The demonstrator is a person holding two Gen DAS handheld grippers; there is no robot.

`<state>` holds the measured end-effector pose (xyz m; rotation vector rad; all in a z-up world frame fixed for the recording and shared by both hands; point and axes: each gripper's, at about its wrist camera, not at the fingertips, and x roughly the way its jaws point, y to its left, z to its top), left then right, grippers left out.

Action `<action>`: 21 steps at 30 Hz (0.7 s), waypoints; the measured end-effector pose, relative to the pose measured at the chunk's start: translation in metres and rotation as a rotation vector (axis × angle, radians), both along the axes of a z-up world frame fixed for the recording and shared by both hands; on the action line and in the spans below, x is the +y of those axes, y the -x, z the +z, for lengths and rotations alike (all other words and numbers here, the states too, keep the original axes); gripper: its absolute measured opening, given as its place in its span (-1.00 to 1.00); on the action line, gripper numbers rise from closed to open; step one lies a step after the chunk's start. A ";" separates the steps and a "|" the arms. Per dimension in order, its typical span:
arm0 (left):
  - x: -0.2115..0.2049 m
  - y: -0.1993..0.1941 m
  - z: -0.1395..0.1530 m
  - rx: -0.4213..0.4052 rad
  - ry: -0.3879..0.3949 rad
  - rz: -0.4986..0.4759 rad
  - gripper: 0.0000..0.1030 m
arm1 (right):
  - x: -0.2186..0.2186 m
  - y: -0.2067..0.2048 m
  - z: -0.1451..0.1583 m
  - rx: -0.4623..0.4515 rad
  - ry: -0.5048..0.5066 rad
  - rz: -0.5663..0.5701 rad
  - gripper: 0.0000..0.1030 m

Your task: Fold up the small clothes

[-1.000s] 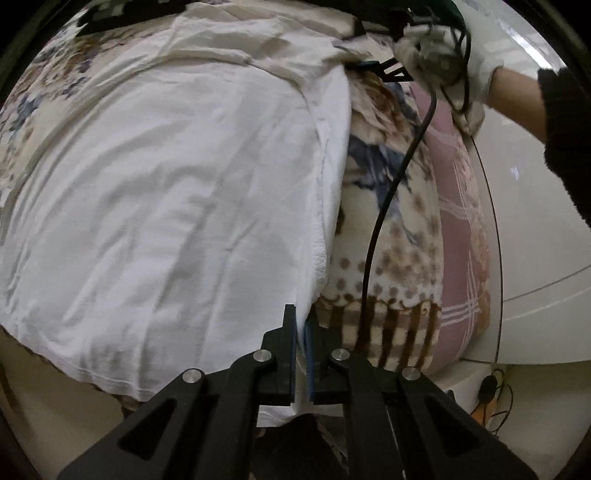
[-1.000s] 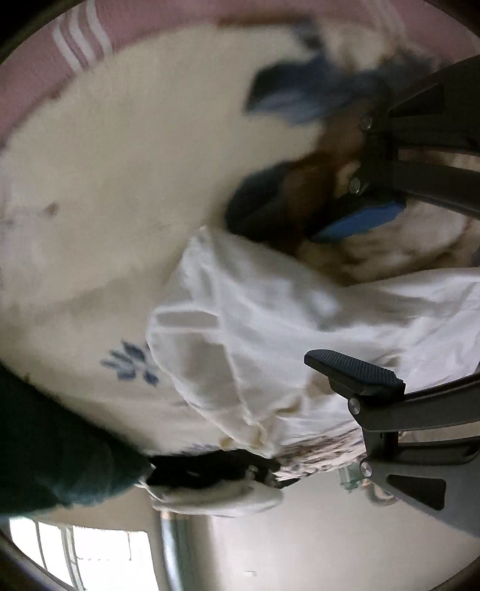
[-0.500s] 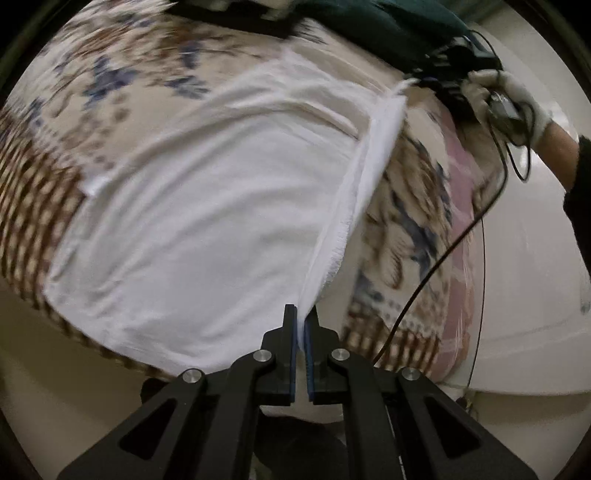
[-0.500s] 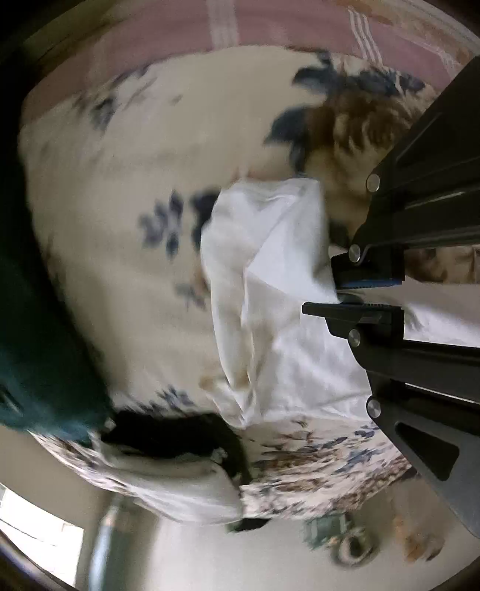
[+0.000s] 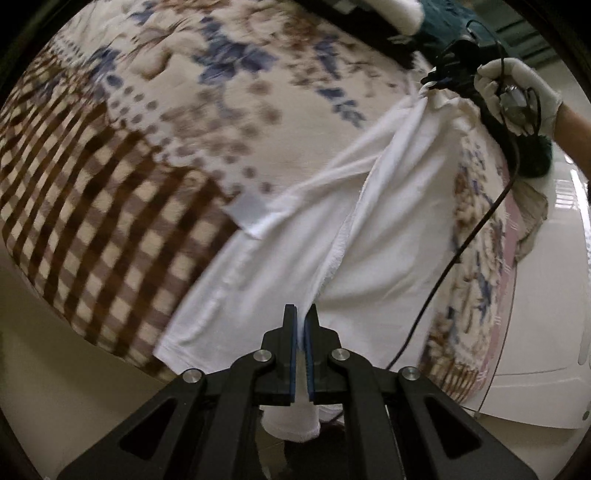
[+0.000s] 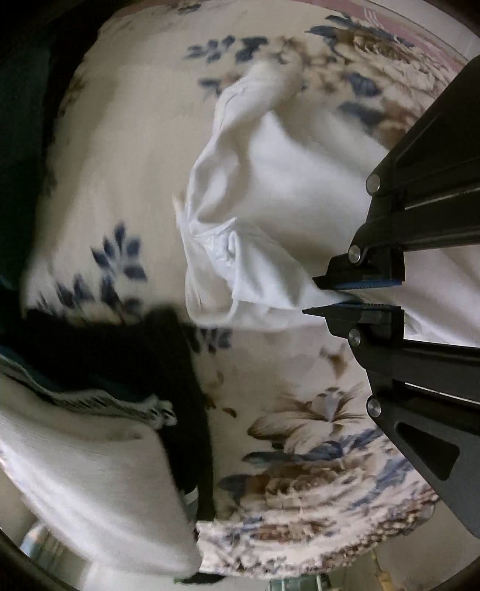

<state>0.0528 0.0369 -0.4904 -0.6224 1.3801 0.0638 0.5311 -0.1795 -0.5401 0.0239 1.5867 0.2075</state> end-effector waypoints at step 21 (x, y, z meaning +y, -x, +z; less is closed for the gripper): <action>0.005 -0.013 -0.042 0.148 0.106 -0.210 -0.26 | -0.117 0.292 0.028 0.185 -0.163 -0.190 0.12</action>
